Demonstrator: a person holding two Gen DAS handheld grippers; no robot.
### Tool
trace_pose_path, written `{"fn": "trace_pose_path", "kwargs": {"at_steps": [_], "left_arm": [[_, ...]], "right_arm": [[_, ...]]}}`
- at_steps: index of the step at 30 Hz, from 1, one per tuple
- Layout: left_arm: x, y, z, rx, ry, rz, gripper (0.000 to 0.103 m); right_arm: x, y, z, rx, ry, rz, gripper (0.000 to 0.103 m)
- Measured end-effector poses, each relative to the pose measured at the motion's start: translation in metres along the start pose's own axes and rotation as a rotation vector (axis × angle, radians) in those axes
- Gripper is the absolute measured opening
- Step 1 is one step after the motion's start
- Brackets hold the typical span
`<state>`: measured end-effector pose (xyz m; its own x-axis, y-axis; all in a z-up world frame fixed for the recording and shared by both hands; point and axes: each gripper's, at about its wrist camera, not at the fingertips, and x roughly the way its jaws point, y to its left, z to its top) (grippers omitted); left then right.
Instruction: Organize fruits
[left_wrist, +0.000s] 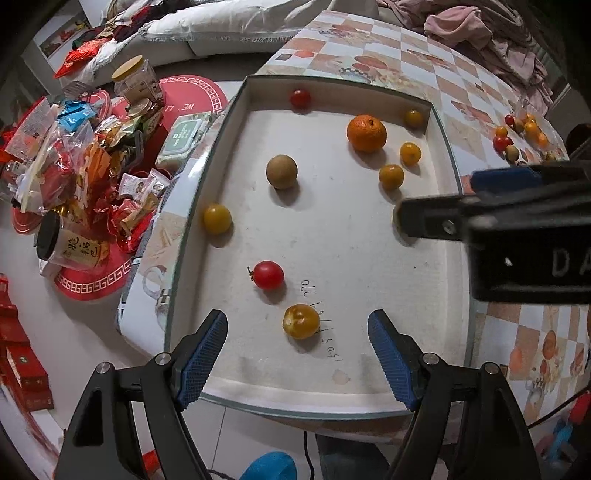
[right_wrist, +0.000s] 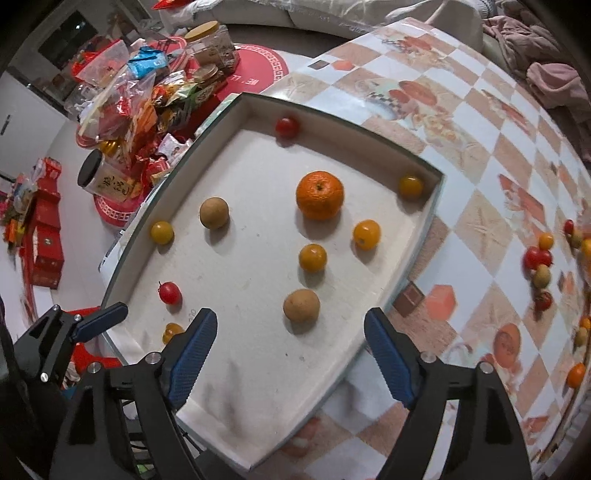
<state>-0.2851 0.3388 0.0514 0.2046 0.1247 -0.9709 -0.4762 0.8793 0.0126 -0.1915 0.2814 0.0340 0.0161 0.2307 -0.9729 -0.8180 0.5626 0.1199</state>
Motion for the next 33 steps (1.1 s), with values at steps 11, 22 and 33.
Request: {"fn": "trace_pose_path", "kwargs": {"at_steps": [11,22,33], "left_arm": [[-0.016,0.003,0.005,0.02,0.035,0.016,0.103],[-0.029,0.005,0.005,0.048,0.071,0.014,0.103],[-0.045,0.004,0.009,0.068,0.067,-0.016,0.103]], "right_arm": [[-0.026,-0.014,-0.012,0.056,0.018,-0.073,0.089],[-0.045,-0.017,-0.018,0.084,0.029,-0.1,0.103],[-0.06,-0.019,-0.022,0.12,0.04,-0.101,0.103]]}}
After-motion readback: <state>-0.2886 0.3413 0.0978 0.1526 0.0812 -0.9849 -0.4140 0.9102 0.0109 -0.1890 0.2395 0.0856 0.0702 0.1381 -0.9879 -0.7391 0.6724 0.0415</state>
